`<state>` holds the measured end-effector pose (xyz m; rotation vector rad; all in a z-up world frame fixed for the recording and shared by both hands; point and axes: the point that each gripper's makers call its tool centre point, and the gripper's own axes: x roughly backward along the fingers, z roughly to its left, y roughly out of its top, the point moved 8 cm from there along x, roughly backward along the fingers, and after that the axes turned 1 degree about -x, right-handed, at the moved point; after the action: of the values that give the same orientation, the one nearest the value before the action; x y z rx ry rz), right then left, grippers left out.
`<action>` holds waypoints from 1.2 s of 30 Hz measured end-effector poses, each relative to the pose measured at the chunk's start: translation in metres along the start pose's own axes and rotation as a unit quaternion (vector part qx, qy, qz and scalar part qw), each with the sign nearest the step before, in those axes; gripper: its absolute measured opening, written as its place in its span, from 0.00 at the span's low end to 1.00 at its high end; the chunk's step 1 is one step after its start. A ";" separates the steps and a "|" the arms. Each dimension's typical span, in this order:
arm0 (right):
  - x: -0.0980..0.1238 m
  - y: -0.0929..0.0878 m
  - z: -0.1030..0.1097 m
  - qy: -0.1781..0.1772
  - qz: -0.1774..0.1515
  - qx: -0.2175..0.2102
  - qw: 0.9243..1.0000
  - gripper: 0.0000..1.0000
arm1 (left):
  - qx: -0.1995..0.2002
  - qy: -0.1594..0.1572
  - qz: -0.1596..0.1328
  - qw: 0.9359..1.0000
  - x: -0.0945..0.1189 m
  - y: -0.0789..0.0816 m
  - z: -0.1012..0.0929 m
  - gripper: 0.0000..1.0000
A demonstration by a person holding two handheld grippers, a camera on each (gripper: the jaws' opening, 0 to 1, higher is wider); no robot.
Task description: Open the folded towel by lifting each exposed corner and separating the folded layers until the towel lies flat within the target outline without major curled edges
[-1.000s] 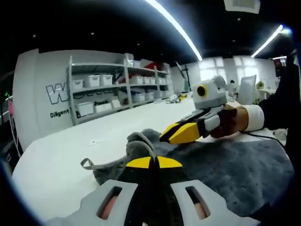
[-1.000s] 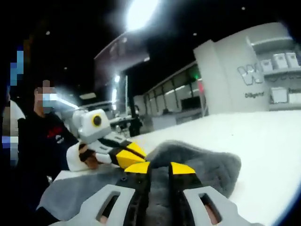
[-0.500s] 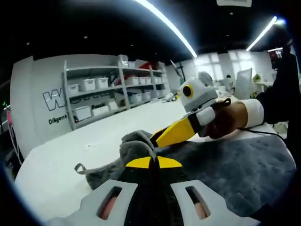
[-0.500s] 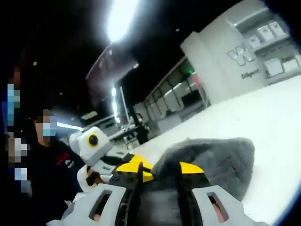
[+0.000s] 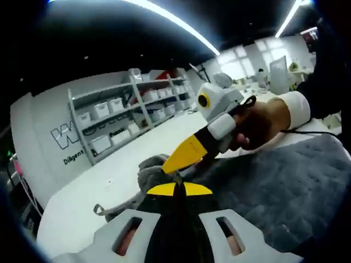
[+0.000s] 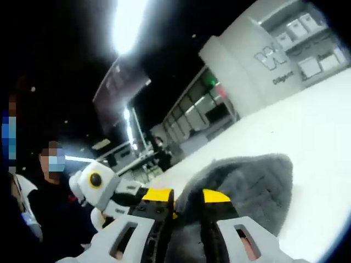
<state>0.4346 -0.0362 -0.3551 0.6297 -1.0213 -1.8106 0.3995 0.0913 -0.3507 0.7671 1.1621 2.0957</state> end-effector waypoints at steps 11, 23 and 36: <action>0.001 -0.003 0.000 -0.008 0.008 -0.025 1.000 0.10 | -0.043 0.006 0.009 0.999 -0.001 0.002 -0.008 0.02; 0.001 -0.004 -0.001 -0.028 0.014 -0.046 0.998 0.06 | -0.136 0.027 0.031 0.990 -0.005 0.006 -0.020 0.02; 0.006 -0.006 -0.010 -0.040 0.031 -0.070 0.996 0.00 | -0.147 0.017 0.020 0.989 -0.006 0.007 -0.021 0.02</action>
<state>0.4371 -0.0440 -0.3652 0.4389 -0.9463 -1.8461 0.3861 0.0734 -0.3550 0.6208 0.8333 2.2551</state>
